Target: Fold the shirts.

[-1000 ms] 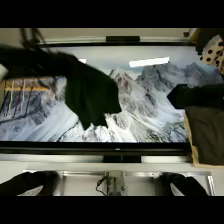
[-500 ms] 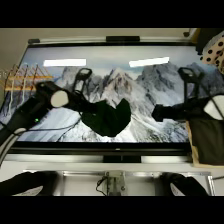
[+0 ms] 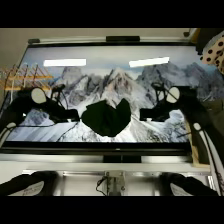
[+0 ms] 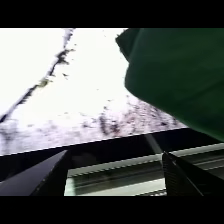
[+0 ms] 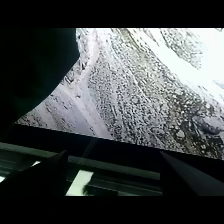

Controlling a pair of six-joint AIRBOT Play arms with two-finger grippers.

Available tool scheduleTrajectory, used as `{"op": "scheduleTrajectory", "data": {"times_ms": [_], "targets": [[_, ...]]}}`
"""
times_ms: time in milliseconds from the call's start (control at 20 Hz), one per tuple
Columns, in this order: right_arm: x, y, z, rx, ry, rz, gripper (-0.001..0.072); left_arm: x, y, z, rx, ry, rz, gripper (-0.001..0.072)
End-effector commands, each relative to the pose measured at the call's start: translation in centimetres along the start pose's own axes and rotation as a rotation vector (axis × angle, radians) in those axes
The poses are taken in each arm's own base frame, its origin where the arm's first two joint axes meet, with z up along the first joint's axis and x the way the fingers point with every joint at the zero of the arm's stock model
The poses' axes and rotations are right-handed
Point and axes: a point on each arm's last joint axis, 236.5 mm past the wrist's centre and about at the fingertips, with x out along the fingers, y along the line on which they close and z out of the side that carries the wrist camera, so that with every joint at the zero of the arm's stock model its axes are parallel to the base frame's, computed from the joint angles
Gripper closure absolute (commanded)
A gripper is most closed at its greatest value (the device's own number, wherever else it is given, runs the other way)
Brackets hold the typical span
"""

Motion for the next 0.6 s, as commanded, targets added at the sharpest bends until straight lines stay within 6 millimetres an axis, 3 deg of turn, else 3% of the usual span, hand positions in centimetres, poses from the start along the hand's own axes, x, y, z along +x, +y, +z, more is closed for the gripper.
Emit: {"op": "scheduleTrajectory", "data": {"times_ms": [0,50,200,350,450,550], "targets": [[3.9,0.8,-0.2,0.013,0.103,0.058,0.0056,5.2,-1.6,0.2,-0.154,-0.041,-0.156,0.0064],[4.6,1.0,-0.3,0.015,0.121,0.073,0.0056,6.2,-2.0,0.6,-0.177,-0.046,-0.175,0.013],[5.8,1.6,0.2,0.039,0.128,0.117,0.0056,8.0,-2.7,2.6,-0.231,-0.095,-0.211,0.0138],[6.4,1.9,2.0,0.113,0.084,0.183,0.0056,7.9,-2.9,4.7,-0.268,-0.175,-0.235,0.0373],[7.3,1.9,2.8,0.136,0.065,0.193,0.0056,7.9,-2.8,4.8,-0.257,-0.179,-0.234,0.0671],[8.7,2.4,3.1,0.154,0.08,0.22,0.0056,7.9,-3.0,4.2,-0.213,-0.159,-0.233,0.0673]]}}
